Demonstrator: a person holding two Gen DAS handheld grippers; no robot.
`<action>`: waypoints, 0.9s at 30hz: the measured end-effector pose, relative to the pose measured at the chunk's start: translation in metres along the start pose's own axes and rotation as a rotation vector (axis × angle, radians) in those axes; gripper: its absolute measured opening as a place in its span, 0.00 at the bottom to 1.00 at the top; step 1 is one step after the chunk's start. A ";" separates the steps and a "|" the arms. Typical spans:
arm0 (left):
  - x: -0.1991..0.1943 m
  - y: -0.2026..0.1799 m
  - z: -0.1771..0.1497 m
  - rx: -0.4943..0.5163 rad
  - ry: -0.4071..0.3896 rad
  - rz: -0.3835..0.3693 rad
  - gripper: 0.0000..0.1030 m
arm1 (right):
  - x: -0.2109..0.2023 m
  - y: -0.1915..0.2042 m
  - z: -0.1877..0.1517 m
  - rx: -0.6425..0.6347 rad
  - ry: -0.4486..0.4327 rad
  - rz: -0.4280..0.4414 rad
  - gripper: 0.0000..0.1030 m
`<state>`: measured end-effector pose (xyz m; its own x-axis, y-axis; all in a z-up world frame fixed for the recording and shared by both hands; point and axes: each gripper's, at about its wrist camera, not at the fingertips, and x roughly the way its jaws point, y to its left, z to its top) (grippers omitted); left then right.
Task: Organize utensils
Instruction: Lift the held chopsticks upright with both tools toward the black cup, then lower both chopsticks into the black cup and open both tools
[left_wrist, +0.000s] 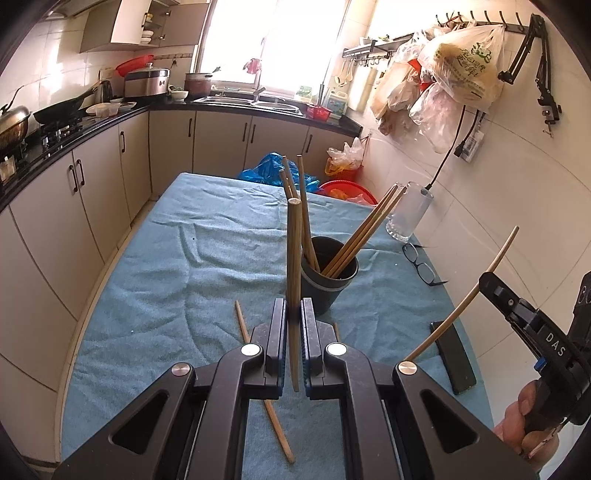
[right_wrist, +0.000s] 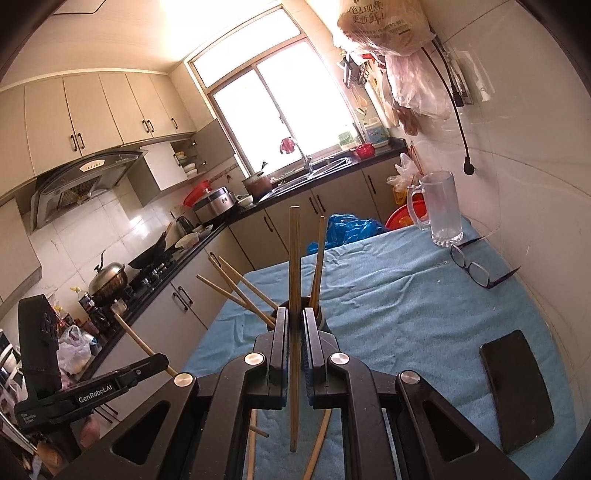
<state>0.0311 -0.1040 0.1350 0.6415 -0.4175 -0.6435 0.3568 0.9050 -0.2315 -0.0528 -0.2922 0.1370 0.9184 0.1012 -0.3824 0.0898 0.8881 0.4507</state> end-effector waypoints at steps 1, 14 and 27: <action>0.001 -0.001 0.001 0.001 0.000 0.001 0.06 | 0.000 -0.001 0.002 0.000 -0.001 0.000 0.07; -0.009 -0.005 0.038 0.000 -0.036 -0.038 0.06 | 0.000 0.001 0.037 0.014 -0.052 0.003 0.07; -0.007 -0.017 0.110 -0.022 -0.131 -0.071 0.06 | 0.028 0.005 0.099 0.047 -0.134 -0.032 0.07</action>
<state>0.0955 -0.1253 0.2236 0.6990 -0.4865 -0.5241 0.3909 0.8737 -0.2897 0.0116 -0.3289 0.2081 0.9578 0.0097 -0.2873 0.1347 0.8677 0.4784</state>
